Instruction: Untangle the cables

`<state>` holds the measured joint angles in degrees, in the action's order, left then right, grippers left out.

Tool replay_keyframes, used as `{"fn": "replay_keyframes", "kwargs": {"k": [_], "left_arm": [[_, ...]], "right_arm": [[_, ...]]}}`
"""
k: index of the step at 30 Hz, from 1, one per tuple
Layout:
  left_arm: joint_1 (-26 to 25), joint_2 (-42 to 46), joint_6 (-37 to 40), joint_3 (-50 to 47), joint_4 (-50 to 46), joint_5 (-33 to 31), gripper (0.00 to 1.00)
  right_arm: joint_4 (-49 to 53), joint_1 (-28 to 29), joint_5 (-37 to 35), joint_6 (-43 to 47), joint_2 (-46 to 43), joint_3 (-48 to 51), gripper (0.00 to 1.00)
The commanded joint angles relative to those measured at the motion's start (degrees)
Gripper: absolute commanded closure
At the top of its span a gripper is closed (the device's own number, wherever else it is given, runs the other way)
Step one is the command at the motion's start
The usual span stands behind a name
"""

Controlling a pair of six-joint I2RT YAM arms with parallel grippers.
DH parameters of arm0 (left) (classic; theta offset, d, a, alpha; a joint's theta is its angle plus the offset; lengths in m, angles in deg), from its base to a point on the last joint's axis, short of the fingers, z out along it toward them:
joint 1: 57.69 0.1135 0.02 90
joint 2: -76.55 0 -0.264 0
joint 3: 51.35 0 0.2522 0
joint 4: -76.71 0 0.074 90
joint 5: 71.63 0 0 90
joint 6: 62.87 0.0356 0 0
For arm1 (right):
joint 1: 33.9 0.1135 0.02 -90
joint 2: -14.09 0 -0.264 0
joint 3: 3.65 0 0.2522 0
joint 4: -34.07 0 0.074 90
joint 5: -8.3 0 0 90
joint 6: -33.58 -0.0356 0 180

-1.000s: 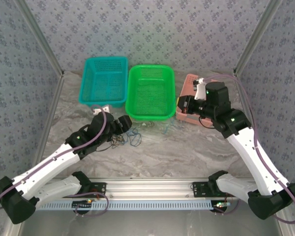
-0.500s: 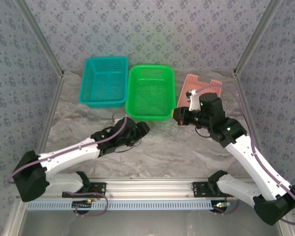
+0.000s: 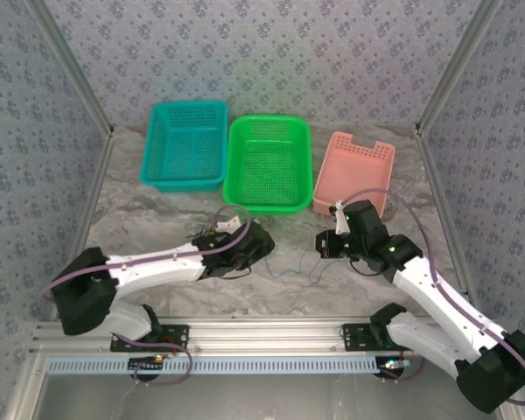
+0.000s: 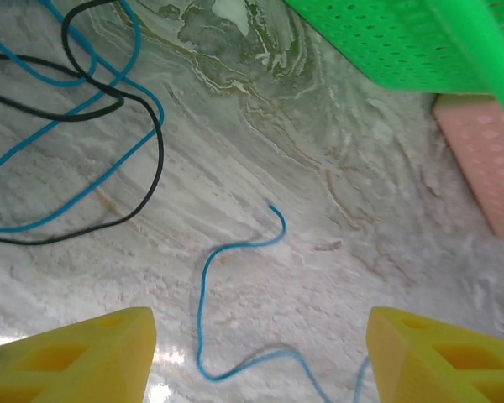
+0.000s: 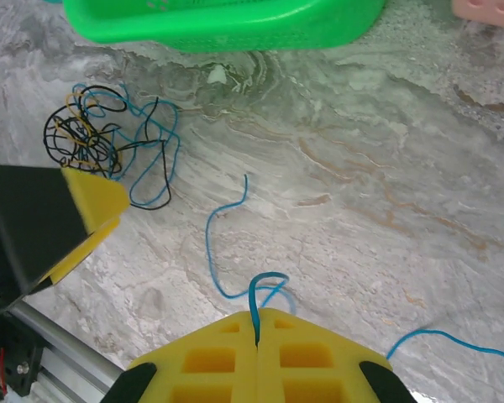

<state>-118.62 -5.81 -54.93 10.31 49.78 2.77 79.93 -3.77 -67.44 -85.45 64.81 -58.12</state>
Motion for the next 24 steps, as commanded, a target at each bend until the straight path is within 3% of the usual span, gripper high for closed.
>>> {"fn": "replay_keyframes", "kwargs": {"k": [1,5,8,12,24], "left_arm": [[-1.24,-5.53,6.04,5.54,-2.21,-2.79,0.35],[-2.55,-12.80,12.97,12.98,-6.39,-5.67,0.35],[-3.48,-18.33,17.02,20.04,-14.98,-10.84,0.41],[-3.42,-23.87,21.20,23.59,-16.67,-10.65,0.45],[-3.28,-31.44,20.49,26.77,-18.47,-9.20,0.42]], "right_arm": [[1.00,-0.26,-1.43,1.09,-1.54,0.69,1.00],[1.39,-0.43,-1.52,1.45,-2.18,0.67,1.00],[1.53,-0.76,-1.26,1.61,-2.46,0.83,1.00],[1.39,-1.34,-0.76,1.70,-3.04,1.30,1.00],[1.24,-2.78,0.47,2.13,-3.47,1.81,1.00]]}}
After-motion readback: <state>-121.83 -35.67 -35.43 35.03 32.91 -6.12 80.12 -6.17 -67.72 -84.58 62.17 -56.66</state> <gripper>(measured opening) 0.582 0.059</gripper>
